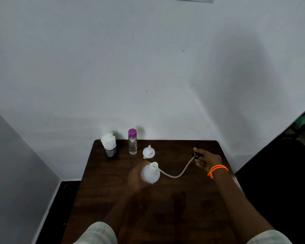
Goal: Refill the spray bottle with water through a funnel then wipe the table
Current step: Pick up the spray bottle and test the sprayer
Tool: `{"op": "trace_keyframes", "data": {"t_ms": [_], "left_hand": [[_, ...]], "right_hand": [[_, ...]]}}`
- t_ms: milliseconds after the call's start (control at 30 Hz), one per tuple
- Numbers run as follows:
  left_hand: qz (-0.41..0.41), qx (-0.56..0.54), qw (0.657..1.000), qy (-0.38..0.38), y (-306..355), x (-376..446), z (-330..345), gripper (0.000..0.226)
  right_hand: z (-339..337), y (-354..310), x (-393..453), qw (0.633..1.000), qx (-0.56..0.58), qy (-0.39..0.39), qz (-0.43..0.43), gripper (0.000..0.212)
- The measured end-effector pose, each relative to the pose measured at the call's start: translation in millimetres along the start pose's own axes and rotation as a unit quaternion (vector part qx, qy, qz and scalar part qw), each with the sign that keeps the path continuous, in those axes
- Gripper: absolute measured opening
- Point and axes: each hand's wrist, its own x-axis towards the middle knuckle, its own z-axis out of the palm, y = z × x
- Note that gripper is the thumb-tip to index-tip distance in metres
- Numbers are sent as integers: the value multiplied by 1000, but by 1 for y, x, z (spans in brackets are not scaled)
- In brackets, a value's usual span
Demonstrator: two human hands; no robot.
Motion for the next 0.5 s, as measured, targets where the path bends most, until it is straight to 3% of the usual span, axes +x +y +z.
{"op": "trace_keyframes", "data": {"t_ms": [233,433,500], "left_hand": [[-31,6,1000,3,-4,-4,3,81],[-132,14,991,-8,-14,-3,11,69],[-162,13,986,35,-22,-6,12,62]], "right_hand": [[6,10,12,1000,1,-12,12,23],[1,27,33,999,11,-29,40,18],[-2,34,42,998,17,-28,45,15]]}}
